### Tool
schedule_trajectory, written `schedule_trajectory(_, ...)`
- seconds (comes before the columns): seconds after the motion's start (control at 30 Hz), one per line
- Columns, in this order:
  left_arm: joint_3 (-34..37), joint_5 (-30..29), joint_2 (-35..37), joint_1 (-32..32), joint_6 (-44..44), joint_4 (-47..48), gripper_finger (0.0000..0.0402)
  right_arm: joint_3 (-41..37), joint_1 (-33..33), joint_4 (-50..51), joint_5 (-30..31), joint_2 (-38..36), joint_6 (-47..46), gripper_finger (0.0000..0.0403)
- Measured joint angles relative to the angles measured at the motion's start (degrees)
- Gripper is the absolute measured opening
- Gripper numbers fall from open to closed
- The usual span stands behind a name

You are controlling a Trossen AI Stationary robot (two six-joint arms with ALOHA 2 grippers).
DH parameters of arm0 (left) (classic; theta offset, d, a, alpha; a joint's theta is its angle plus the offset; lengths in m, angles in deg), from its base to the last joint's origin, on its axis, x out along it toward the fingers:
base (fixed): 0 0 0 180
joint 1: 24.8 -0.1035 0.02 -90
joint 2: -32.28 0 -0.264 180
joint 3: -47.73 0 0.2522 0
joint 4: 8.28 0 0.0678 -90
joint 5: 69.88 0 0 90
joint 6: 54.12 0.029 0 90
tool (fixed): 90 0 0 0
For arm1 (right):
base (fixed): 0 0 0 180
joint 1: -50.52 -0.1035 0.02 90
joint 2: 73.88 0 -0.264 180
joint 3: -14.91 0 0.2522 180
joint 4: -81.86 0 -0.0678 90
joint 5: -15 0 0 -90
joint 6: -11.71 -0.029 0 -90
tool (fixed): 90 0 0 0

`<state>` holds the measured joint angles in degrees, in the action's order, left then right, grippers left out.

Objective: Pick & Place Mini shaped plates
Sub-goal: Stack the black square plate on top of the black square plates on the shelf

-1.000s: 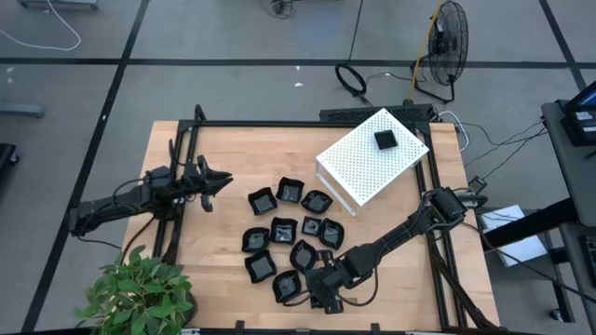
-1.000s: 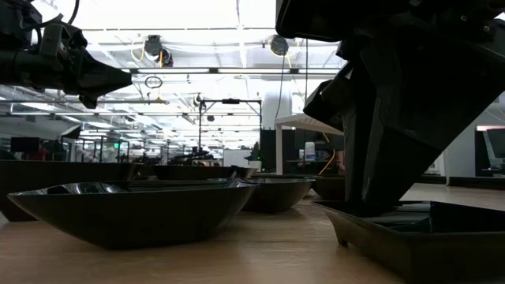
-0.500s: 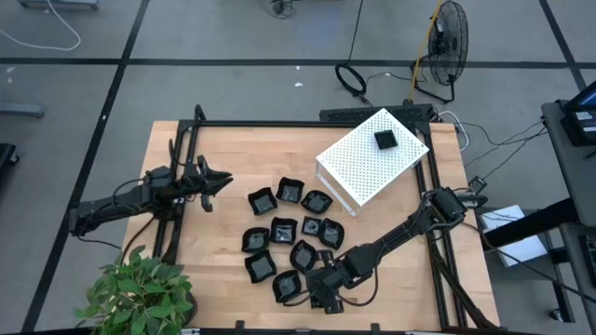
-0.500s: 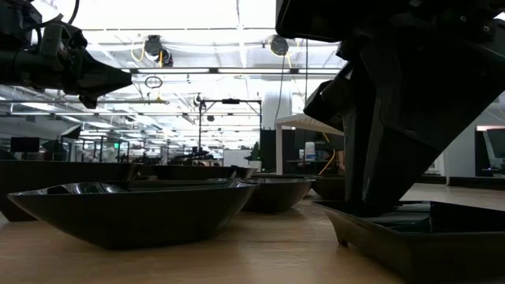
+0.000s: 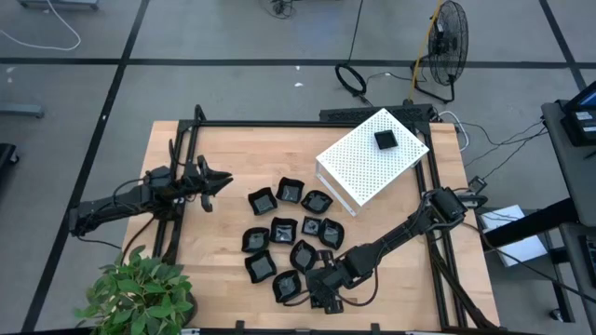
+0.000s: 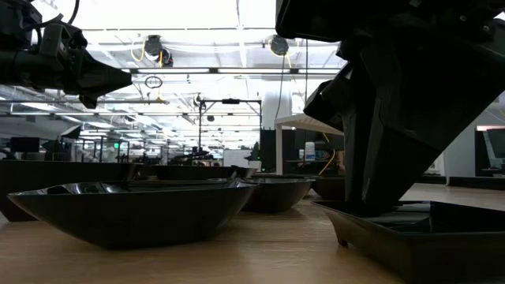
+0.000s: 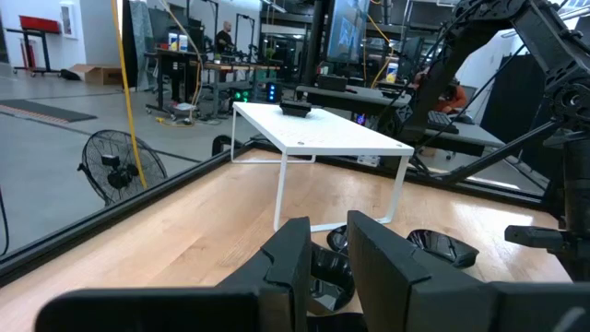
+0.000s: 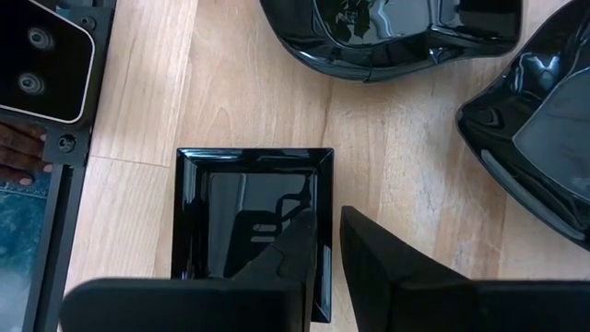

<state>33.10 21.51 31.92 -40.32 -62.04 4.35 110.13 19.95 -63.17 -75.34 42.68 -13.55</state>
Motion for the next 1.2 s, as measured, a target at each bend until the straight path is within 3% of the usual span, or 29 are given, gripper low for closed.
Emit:
schedule_trajectory(0.77,0.0,0.0,0.0,0.0,0.0,0.0,0.0076,-2.7,0.2,-4.7,-2.8,0.1,-1.2,0.0044)
schedule_trajectory(1.2,0.0,0.0,0.0,0.0,0.0,0.0,0.0077,-2.7,0.2,-4.7,-2.9,0.1,-1.0,0.0004)
